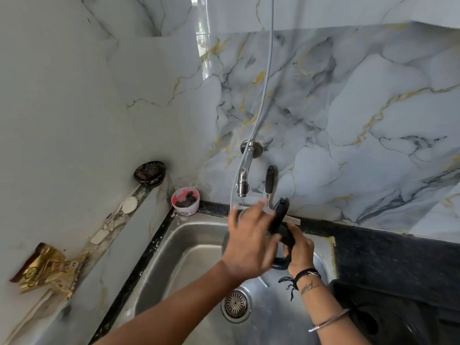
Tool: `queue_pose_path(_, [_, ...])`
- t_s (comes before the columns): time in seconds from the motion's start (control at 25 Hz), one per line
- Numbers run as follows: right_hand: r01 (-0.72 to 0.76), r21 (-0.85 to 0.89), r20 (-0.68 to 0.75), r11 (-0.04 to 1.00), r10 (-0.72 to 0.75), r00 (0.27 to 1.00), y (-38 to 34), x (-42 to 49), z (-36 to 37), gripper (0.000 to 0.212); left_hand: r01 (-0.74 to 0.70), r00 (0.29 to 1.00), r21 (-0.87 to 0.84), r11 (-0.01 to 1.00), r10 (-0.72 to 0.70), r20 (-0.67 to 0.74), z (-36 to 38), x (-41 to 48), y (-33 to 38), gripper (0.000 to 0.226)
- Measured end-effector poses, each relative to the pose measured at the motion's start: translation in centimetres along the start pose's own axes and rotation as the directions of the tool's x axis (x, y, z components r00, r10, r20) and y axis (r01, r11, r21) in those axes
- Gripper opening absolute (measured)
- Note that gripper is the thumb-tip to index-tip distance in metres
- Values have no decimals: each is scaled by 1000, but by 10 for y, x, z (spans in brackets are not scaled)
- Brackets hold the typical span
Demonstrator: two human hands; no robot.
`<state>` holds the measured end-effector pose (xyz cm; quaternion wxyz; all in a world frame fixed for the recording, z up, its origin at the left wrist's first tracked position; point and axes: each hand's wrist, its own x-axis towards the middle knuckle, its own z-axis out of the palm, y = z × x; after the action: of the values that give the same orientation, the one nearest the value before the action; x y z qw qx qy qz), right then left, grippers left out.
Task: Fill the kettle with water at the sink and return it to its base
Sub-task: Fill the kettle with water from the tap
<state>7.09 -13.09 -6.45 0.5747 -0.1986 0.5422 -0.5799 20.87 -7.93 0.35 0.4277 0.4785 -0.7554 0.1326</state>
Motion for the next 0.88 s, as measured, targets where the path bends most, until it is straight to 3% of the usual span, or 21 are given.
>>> queue_pose_path(0.08, [-3,-8,14,1000,3,1000,4,13,3,30,423,903,14,906,-420,-86,-1,18,-23,34])
queue_pose_path(0.12, [-4,-8,24,1000,4,1000,5,17,4,31,539,842,108,835,-536,-60,0,30,-36,30])
queue_pose_path(0.24, [-25,24,72,999,23,997,10,28,13,24,551,695,445,706,-683,224,11,70,-62,50])
queue_pose_path(0.32, [-30,7,90,1000,29,995,15,35,16,22,490,647,528,694,-695,314,22,90,-70,51])
queue_pose_path(0.44, [-33,4,101,999,32,994,22,43,22,20,474,659,506,721,-671,340,36,100,-80,43])
queue_pose_path(0.56, [-50,3,111,999,50,993,21,47,31,18,519,650,366,773,-635,418,37,102,-99,38])
queue_pose_path(0.68, [-62,18,123,998,60,991,15,48,36,19,540,578,206,816,-538,614,30,111,-116,33])
queue_pose_path(0.76, [-61,22,125,998,58,990,12,50,35,20,546,537,183,818,-509,673,29,112,-127,28])
queue_pose_path(0.88, [-62,15,118,998,60,991,8,53,36,16,545,516,159,823,-480,709,28,105,-135,42])
